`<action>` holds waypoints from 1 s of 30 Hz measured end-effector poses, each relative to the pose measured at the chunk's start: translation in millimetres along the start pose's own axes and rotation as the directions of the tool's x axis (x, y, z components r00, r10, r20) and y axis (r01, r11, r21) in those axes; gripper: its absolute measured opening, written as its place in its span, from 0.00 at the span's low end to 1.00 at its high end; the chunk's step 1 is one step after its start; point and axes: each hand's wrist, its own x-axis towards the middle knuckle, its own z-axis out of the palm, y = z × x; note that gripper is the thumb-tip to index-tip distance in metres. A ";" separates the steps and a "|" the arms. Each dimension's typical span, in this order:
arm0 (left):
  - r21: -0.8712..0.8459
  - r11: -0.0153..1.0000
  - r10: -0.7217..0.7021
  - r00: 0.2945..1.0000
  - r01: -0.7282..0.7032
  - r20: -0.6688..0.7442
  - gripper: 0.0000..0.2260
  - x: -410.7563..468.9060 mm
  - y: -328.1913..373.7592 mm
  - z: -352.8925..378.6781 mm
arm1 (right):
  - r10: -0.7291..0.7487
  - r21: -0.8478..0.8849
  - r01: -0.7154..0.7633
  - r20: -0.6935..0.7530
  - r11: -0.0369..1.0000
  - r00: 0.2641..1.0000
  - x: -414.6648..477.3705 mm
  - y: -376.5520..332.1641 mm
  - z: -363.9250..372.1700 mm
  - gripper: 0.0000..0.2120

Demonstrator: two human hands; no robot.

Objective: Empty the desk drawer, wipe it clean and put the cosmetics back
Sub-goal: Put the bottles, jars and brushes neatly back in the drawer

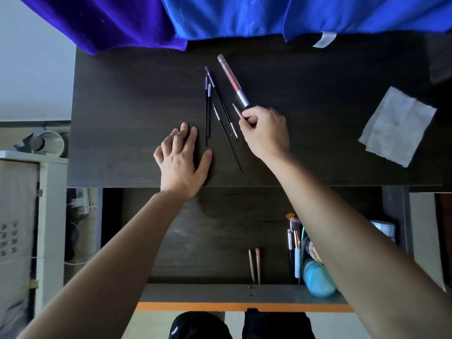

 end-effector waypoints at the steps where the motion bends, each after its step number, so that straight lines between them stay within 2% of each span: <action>1: 0.000 1.000 0.001 1.000 -0.001 0.003 0.29 -0.3 -0.1 0.4 | 0.016 0.015 -0.016 -0.011 1.000 1.000 -5.4 4.8 -1.9 0.08; 6: 0.021 0.999 0.035 0.999 -0.035 0.018 0.32 -3.7 -0.9 2.1 | 0.026 -0.001 -0.026 -0.061 1.000 0.998 -33.5 26.2 -8.9 0.06; 13: 0.037 0.997 0.062 0.991 -0.067 0.122 0.34 -13.3 2.2 -6.2 | 0.105 -0.197 -0.112 -0.042 0.974 0.994 -66.2 27.4 -20.0 0.09; 21: -0.076 0.966 0.252 0.967 -0.248 0.047 0.26 -126.8 -13.5 19.3 | 0.216 -0.020 -0.216 -0.008 0.976 0.976 -162.1 67.8 -24.6 0.09; 23: -0.083 0.961 0.271 0.956 -0.262 0.112 0.27 -158.2 -21.0 34.3 | 0.265 0.004 -0.266 0.039 0.964 0.963 -188.0 78.8 -18.7 0.10; 27: -0.008 0.970 0.232 0.912 -0.244 0.337 0.31 -200.4 -35.1 63.7 | 0.399 -0.041 -0.399 0.180 0.916 0.899 -236.4 92.6 8.9 0.12; 30: 0.056 0.967 0.194 0.863 -0.247 0.467 0.34 -217.3 -42.9 78.3 | 0.419 -0.057 -0.424 0.322 0.904 0.849 -264.2 91.0 38.6 0.09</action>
